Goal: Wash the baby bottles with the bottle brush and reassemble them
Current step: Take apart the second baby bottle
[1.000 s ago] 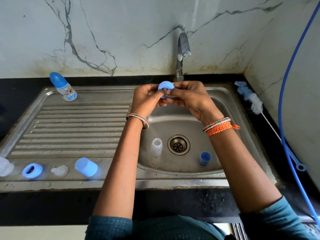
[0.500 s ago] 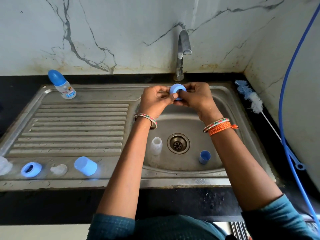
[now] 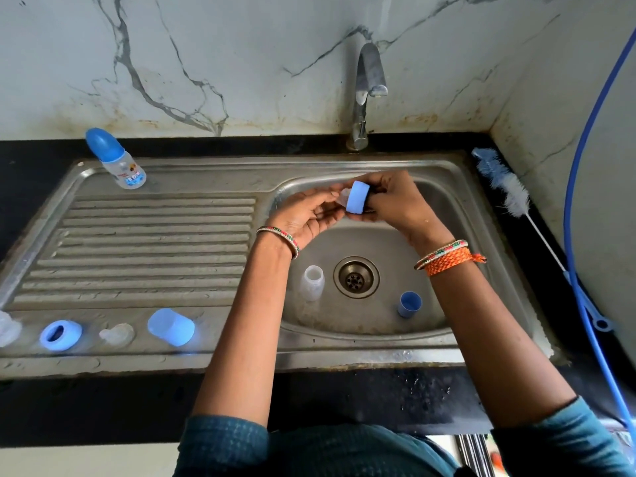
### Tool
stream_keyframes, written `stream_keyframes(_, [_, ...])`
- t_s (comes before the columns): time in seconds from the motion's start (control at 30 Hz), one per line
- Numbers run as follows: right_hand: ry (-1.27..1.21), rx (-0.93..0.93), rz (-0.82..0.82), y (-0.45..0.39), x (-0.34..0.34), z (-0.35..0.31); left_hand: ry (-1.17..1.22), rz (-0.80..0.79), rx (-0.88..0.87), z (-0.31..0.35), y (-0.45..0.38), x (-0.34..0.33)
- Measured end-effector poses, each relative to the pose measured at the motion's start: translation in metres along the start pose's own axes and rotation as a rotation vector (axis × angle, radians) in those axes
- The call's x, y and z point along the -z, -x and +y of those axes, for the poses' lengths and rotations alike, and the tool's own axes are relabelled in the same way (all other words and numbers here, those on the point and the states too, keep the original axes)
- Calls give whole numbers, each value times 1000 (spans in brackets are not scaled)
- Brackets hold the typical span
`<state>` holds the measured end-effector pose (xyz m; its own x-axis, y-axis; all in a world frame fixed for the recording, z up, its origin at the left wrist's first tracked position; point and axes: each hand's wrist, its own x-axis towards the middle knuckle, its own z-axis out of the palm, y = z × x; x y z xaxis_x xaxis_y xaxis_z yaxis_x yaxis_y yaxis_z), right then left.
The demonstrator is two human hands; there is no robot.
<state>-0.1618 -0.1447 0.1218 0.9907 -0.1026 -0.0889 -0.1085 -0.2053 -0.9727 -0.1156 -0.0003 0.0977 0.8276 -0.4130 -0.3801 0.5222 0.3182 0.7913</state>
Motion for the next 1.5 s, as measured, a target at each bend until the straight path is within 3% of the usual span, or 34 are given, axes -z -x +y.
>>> stream_keyframes(0.13, [-431,-203,82,-17,9,16,224,66,-53,1,-10,8])
stream_keyframes(0.3, [-67,-394,132,-53,10,71,228,209,-6,-25,-53,35])
stream_keyframes(0.53, [349,-437,104,-116,-10,163,-264,316,253,-84,-127,79])
stream_keyframes(0.63, [469,-472,97,-135,-14,199,-639,392,190,-102,-151,98])
stream_keyframes(0.7, [494,-504,79,-141,-15,202,-787,356,99,-112,-167,104])
stream_keyframes(0.8, [353,-617,48,-146,-16,208,-881,346,110,-127,-178,111])
stream_keyframes(0.9, [208,-694,169,-147,-16,214,-958,391,75,-140,-184,117])
stream_keyframes(1.1, [244,-644,205,-149,-17,210,-1105,394,-5,-143,-185,117])
stream_keyframes(1.2, [336,-543,204,-136,-23,204,-1146,333,87,-138,-182,122])
stream_keyframes(1.27, [373,-443,126,-121,-32,190,-1127,309,82,-127,-177,122])
stream_keyframes(1.4, [465,-208,-273,-74,-43,160,-828,382,-141,-83,-138,100])
stream_keyframes(1.5, [688,-71,-483,-44,-55,161,-645,379,-242,-73,-103,99])
